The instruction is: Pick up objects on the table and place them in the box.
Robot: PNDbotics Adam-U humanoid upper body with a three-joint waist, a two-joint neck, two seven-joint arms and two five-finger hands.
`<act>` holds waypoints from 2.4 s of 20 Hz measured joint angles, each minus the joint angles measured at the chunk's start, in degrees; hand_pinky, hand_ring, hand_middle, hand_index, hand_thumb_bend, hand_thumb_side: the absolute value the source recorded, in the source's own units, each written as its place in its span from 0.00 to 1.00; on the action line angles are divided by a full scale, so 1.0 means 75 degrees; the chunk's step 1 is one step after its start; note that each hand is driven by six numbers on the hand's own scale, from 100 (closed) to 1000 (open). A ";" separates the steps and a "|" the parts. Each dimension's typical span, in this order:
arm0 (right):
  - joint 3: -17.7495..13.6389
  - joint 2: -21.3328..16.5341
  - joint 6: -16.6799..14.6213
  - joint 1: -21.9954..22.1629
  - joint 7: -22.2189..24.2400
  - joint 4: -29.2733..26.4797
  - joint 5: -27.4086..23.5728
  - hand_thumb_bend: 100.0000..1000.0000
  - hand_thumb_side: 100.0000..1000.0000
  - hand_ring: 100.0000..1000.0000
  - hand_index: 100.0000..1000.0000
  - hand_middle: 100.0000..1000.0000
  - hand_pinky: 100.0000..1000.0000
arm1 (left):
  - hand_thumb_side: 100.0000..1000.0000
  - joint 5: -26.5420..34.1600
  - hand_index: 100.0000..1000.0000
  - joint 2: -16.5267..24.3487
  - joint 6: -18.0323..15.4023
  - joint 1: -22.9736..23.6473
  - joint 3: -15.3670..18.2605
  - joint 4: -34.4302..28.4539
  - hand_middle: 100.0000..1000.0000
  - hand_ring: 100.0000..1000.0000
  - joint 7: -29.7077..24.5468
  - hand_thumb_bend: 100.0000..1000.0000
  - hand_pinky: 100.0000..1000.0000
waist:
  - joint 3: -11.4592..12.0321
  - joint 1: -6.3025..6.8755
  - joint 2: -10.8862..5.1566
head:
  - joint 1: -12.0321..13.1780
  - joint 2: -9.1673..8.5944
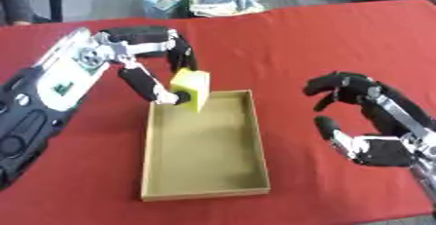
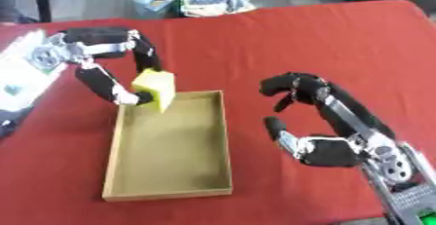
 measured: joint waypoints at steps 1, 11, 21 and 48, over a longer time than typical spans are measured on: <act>0.0032 0.0000 0.0007 -0.0003 0.0039 0.0000 -0.0027 0.09 0.34 0.75 0.83 0.69 0.57 | 0.26 -0.0007 0.60 -0.0011 -0.0019 0.0021 -0.0029 0.0023 0.43 0.49 -0.0028 0.23 0.59 | -0.0004 0.0000 0.0009 | -0.0001 0.0000; 0.0159 -0.0006 0.0038 0.0003 0.0351 0.0029 -0.0097 0.08 0.35 0.74 0.83 0.69 0.58 | 0.28 -0.0358 0.70 -0.0094 -0.0169 0.0162 -0.0129 0.0274 0.57 0.59 0.0037 0.32 0.64 | -0.0027 0.0001 0.0053 | -0.0018 -0.0005; 0.0167 -0.0007 0.0022 0.0004 0.0498 0.0044 -0.0104 0.08 0.34 0.74 0.83 0.69 0.58 | 0.36 -0.0640 0.77 -0.0137 -0.0304 0.0220 -0.0162 0.0266 0.70 0.68 0.0113 0.45 0.70 | -0.0017 0.0002 0.0057 | -0.0037 -0.0007; -0.0087 -0.0013 -0.0030 0.0007 0.0049 0.0044 0.0019 0.09 0.34 0.74 0.83 0.69 0.58 | 0.40 0.1294 0.73 0.0885 0.1416 0.2206 0.1933 -0.2888 0.56 0.58 0.1559 0.35 0.65 | 0.0491 -0.0183 0.0027 | -0.0034 -0.0011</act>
